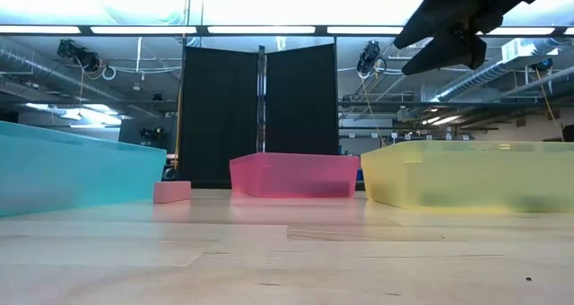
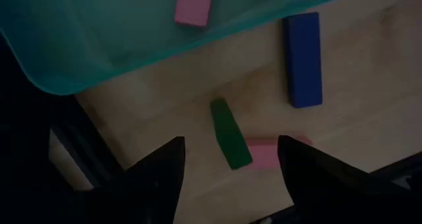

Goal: Sort blocks
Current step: Put the green block into the yellow bin, then put the pink block into the green bin

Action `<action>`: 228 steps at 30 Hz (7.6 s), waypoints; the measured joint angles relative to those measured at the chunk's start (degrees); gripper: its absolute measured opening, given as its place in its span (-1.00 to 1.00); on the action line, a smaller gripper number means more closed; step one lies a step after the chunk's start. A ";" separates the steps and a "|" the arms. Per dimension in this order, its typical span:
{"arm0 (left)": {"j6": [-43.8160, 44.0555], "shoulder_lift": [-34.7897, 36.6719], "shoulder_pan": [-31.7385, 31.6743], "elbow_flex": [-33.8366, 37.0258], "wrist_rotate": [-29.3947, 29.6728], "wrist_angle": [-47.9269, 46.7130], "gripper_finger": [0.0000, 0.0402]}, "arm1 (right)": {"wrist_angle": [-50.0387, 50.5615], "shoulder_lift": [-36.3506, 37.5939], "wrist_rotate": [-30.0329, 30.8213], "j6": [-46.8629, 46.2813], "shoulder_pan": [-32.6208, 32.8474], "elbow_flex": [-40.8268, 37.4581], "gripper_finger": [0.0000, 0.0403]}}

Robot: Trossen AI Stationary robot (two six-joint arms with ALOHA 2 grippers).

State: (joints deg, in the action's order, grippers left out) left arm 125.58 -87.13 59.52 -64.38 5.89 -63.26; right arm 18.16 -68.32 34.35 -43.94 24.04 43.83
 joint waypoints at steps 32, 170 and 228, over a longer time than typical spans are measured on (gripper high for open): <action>-0.02 0.00 -0.58 9.46 -0.85 13.06 0.23 | -0.12 -0.02 1.22 1.03 0.58 0.02 0.35; -96.77 28.03 -38.52 26.72 37.93 80.22 -0.07 | -35.69 -24.94 -8.40 32.79 -5.68 9.76 0.26; -104.40 41.44 -35.90 28.13 45.80 73.89 -0.07 | -7.84 -64.31 -44.90 77.34 -23.48 55.01 0.55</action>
State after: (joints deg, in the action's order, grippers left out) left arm 21.18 -45.69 23.62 -36.25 51.69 10.63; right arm 10.33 -132.63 -10.54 33.40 0.57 98.85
